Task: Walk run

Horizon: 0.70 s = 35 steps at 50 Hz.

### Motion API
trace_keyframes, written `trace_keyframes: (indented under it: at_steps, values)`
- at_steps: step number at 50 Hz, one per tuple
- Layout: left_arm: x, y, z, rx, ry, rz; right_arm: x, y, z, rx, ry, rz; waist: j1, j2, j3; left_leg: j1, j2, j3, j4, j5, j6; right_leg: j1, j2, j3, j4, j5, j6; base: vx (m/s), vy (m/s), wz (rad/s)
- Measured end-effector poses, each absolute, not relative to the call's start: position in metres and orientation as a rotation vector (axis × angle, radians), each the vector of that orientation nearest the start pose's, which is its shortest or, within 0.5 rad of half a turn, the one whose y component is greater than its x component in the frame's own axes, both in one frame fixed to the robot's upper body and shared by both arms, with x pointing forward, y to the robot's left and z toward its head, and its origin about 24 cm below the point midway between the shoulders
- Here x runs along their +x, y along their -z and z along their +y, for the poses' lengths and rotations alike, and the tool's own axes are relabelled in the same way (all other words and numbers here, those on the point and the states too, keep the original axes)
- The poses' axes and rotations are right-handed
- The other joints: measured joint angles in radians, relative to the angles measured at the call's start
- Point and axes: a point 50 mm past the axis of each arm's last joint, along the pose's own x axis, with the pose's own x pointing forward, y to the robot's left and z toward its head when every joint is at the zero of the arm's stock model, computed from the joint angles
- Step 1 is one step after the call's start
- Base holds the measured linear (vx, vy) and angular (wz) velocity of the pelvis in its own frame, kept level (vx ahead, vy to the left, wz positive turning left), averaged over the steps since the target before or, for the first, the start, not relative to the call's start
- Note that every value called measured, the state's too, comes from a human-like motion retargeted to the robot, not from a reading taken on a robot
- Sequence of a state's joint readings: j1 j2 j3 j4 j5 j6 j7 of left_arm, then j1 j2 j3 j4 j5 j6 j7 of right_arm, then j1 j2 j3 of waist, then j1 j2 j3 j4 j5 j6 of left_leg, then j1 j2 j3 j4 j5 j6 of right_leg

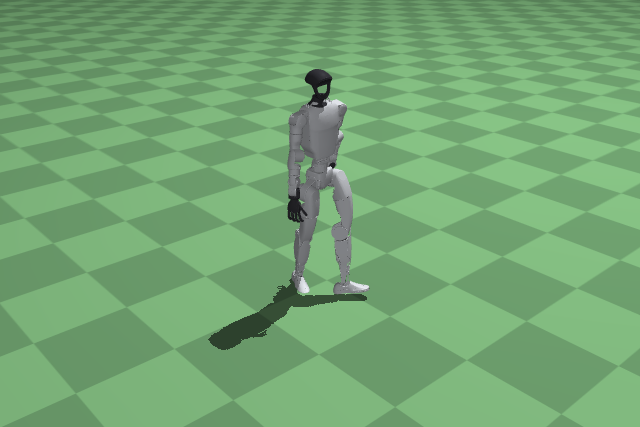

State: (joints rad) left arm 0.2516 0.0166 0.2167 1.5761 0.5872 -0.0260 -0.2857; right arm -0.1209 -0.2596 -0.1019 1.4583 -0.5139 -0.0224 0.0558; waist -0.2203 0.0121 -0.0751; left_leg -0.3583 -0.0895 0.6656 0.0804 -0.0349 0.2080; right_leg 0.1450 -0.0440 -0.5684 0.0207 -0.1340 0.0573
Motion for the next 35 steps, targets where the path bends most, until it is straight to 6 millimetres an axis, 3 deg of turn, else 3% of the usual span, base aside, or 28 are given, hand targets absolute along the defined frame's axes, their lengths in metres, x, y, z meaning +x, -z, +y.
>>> trace_keyframes:
  at_steps: [2, 5, 8, 10, 12, 13, 16, 19, 23, 26, 30, 32, 35]
  values:
    - [-0.104, 0.167, 0.136, -0.054, 0.478, 1.825, 0.086, 0.162, -0.246, -0.541, -0.192, 1.36, 0.024, -0.017, -0.009, 0.009, -0.005, -0.031, 0.003, 0.047, 0.028, 0.017, -0.004, 0.005, 0.021, 0.021, 0.028, 0.55, -0.07, 0.11]
    - [-0.114, 0.163, 0.135, -0.069, 0.484, 1.852, 0.074, 0.167, -0.235, -0.548, -0.261, 1.377, 0.048, -0.046, -0.036, 0.021, -0.049, -0.145, -0.002, -0.01, 0.052, 0.033, -0.032, 0.018, 0.078, 0.119, 0.102, 0.68, -0.02, 0.17]
    - [-0.111, 0.164, 0.141, -0.045, 0.516, 1.85, 0.056, 0.171, -0.227, -0.544, -0.292, 1.384, 0.051, -0.026, -0.051, 0.074, -0.041, -0.154, -0.017, -0.035, 0.042, 0.032, -0.039, 0.037, 0.184, 0.336, 0.174, 0.6, 0.08, 0.78]
    - [-0.102, 0.167, 0.148, 0.012, 0.517, 1.813, 0.042, 0.172, -0.226, -0.531, -0.305, 1.379, 0.044, 0.016, -0.051, 0.112, -0.025, -0.211, -0.027, -0.054, 0.047, 0.011, -0.031, 0.04, 0.3, 0.462, 0.149, 0.66, 0.11, 1.28]
    - [-0.086, 0.171, 0.159, 0.084, 0.486, 1.759, 0.026, 0.173, -0.226, -0.525, -0.31, 1.396, 0.027, 0.053, -0.044, 0.145, -0.009, -0.276, -0.026, -0.07, 0.053, -0.048, 0.009, 0.119, 0.44, 0.546, 0.108, 0.57, 0.07, 1.59]
    - [-0.075, 0.173, 0.165, 0.123, 0.464, 1.731, 0.019, 0.173, -0.226, -0.526, -0.304, 1.419, 0.02, 0.067, -0.04, 0.158, -0.002, -0.304, -0.024, -0.075, 0.053, -0.085, 0.035, 0.181, 0.504, 0.576, 0.114, 0.45, 0.06, 1.67]
    - [-0.033, 0.179, 0.185, 0.239, 0.395, 1.646, -0.005, 0.174, -0.227, -0.517, -0.256, 1.505, 0.002, 0.098, -0.022, 0.192, 0.004, -0.401, -0.012, -0.083, 0.05, -0.179, 0.106, 0.359, 0.624, 0.449, 0.151, 0.44, 0.07, 1.86]
    - [0.014, 0.179, 0.199, 0.334, 0.326, 1.518, -0.028, 0.172, -0.226, -0.461, -0.219, 1.566, -0.024, 0.11, -0.012, 0.232, -0.007, -0.482, -0.008, -0.082, 0.047, -0.236, 0.121, 0.456, 0.609, 0.325, 0.129, 0.42, 0.02, 2.24]
    - [0.074, 0.172, 0.206, 0.397, 0.262, 1.304, -0.054, 0.17, -0.224, -0.377, -0.229, 1.644, -0.086, 0.102, -0.006, 0.28, -0.047, -0.607, -0.003, -0.082, 0.049, -0.301, 0.023, 0.46, 0.478, 0.223, 0.026, 0.45, -0.03, 2.33]
    - [0.107, 0.164, 0.206, 0.426, 0.245, 1.173, -0.065, 0.168, -0.223, -0.356, -0.228, 1.69, -0.105, 0.075, 0.001, 0.319, -0.093, -0.699, 0.003, -0.092, 0.05, -0.342, -0.026, 0.516, 0.323, 0.215, 0.019, 0.5, -0.1, 1.68]
    - [0.125, 0.158, 0.204, 0.463, 0.246, 1.09, -0.066, 0.168, -0.224, -0.347, -0.243, 1.71, -0.109, 0.037, 0.018, 0.39, -0.142, -0.791, 0.003, -0.108, 0.043, -0.397, -0.035, 0.669, 0.135, 0.203, 0.042, 0.46, -0.12, 1.18]
    - [0.119, 0.16, 0.203, 0.472, 0.256, 1.105, -0.062, 0.168, -0.225, -0.359, -0.253, 1.699, -0.119, 0.035, 0.029, 0.426, -0.145, -0.836, 0.005, -0.119, 0.036, -0.421, -0.03, 0.706, 0.048, 0.222, 0.039, 0.52, -0.16, 0.98]
    - [0.097, 0.167, 0.204, 0.468, 0.28, 1.189, -0.052, 0.169, -0.229, -0.397, -0.253, 1.669, -0.114, 0.034, 0.042, 0.475, -0.146, -0.867, 0.008, -0.137, 0.026, -0.438, -0.015, 0.74, -0.059, 0.203, 0.116, 0.62, -0.23, 0.47]
